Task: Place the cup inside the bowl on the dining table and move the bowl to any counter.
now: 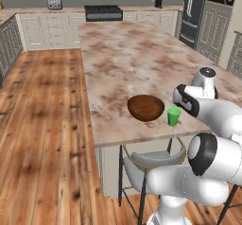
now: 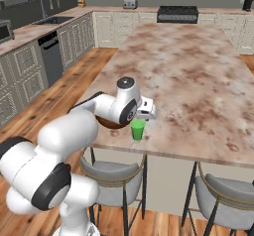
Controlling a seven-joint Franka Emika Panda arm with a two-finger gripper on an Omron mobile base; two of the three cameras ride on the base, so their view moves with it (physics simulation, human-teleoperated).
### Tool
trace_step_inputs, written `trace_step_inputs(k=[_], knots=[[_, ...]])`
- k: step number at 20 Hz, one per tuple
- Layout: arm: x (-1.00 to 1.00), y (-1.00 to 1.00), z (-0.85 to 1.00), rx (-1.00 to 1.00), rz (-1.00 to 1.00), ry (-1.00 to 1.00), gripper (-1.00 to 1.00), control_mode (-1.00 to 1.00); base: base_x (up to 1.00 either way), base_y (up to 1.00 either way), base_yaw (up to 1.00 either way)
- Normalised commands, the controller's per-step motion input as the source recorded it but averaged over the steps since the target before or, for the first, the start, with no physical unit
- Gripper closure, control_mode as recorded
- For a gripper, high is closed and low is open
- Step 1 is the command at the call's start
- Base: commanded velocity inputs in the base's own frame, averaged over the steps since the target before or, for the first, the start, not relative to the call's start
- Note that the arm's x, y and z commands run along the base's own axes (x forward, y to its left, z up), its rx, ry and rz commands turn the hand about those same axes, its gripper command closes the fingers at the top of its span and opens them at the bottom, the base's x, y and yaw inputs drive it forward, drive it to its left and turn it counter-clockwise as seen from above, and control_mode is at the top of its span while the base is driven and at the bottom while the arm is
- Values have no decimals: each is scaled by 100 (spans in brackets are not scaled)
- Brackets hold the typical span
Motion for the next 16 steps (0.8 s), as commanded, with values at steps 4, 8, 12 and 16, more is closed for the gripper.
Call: trace_step_inputs(k=[4,8,12,16], knots=[[19,0,-19,0,0,0,-100,-100,0,0,0],[15,0,-18,0,0,0,-100,-100,0,0,0],[15,0,-23,0,0,0,-100,-100,0,0,0],[23,-10,-15,0,0,0,-100,-100,0,0,0]])
